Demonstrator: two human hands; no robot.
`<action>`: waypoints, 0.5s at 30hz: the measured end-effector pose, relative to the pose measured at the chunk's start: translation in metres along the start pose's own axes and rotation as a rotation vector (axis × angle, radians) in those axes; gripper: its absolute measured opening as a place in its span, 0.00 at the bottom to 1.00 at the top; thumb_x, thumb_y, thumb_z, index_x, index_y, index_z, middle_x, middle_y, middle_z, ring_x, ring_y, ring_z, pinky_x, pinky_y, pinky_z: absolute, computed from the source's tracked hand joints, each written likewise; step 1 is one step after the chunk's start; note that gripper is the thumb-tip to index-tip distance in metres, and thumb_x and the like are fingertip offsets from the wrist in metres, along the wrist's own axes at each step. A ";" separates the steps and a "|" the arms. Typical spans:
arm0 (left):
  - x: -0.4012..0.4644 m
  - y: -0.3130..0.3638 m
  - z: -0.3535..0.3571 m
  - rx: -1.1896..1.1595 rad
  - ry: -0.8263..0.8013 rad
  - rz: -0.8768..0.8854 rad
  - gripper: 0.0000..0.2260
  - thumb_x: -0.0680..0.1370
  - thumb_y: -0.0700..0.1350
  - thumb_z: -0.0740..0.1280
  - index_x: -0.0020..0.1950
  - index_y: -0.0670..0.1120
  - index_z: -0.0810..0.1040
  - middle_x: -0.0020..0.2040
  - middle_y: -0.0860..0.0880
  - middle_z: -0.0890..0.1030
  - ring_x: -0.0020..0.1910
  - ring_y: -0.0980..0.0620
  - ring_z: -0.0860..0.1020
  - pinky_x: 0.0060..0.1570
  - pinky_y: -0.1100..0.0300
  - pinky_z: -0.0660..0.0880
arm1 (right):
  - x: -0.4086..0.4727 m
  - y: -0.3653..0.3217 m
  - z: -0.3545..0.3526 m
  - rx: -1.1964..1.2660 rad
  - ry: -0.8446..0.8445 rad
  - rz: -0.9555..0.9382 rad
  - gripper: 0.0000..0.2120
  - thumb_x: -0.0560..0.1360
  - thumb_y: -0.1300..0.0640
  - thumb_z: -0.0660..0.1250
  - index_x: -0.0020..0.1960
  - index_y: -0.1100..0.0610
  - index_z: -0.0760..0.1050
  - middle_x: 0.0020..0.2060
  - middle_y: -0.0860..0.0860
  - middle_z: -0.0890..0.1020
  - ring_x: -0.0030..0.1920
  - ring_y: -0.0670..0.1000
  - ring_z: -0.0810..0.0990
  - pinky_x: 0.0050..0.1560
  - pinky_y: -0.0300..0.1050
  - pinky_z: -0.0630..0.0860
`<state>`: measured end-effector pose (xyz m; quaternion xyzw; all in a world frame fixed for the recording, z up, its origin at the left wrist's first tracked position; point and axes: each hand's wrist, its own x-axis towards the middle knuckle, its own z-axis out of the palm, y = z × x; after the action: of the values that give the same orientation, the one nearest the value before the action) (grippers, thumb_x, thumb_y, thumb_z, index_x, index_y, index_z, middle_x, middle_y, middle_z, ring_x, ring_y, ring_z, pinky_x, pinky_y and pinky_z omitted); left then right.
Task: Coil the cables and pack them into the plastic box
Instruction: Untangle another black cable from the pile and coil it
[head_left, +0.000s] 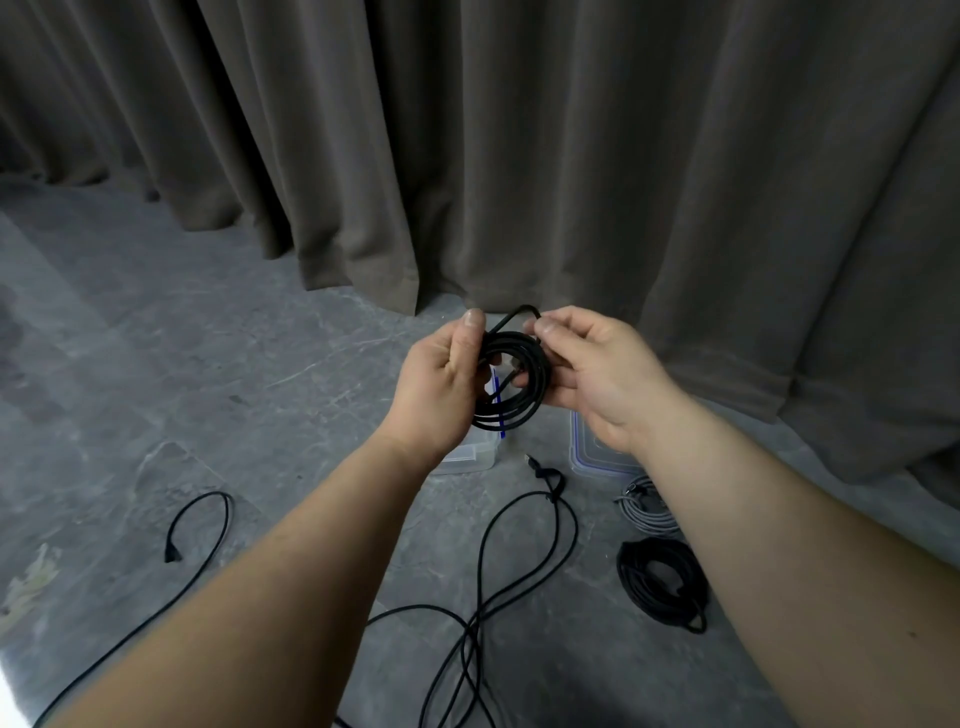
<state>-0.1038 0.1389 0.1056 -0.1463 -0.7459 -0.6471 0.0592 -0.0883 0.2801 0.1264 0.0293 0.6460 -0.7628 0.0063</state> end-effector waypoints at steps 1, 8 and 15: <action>0.000 -0.001 -0.001 0.003 0.003 0.012 0.19 0.84 0.50 0.53 0.35 0.47 0.69 0.23 0.58 0.70 0.25 0.60 0.67 0.35 0.57 0.66 | 0.001 0.000 -0.001 0.017 -0.020 0.016 0.08 0.80 0.60 0.60 0.44 0.56 0.75 0.31 0.52 0.80 0.30 0.50 0.81 0.40 0.46 0.78; 0.001 -0.007 -0.004 0.083 0.083 0.022 0.17 0.82 0.53 0.56 0.35 0.50 0.71 0.29 0.55 0.72 0.29 0.57 0.69 0.35 0.58 0.68 | -0.002 0.007 -0.004 0.078 -0.267 0.041 0.11 0.70 0.64 0.69 0.51 0.56 0.75 0.42 0.54 0.81 0.39 0.49 0.82 0.49 0.48 0.78; 0.001 -0.007 -0.005 0.220 -0.052 0.130 0.06 0.81 0.48 0.63 0.46 0.47 0.75 0.33 0.58 0.76 0.33 0.61 0.74 0.39 0.63 0.73 | 0.004 0.013 -0.007 0.253 -0.117 -0.037 0.12 0.74 0.74 0.63 0.50 0.59 0.76 0.38 0.52 0.84 0.39 0.49 0.82 0.44 0.41 0.81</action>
<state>-0.1071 0.1329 0.1005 -0.2038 -0.8024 -0.5524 0.0973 -0.0911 0.2848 0.1123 -0.0266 0.5436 -0.8385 0.0260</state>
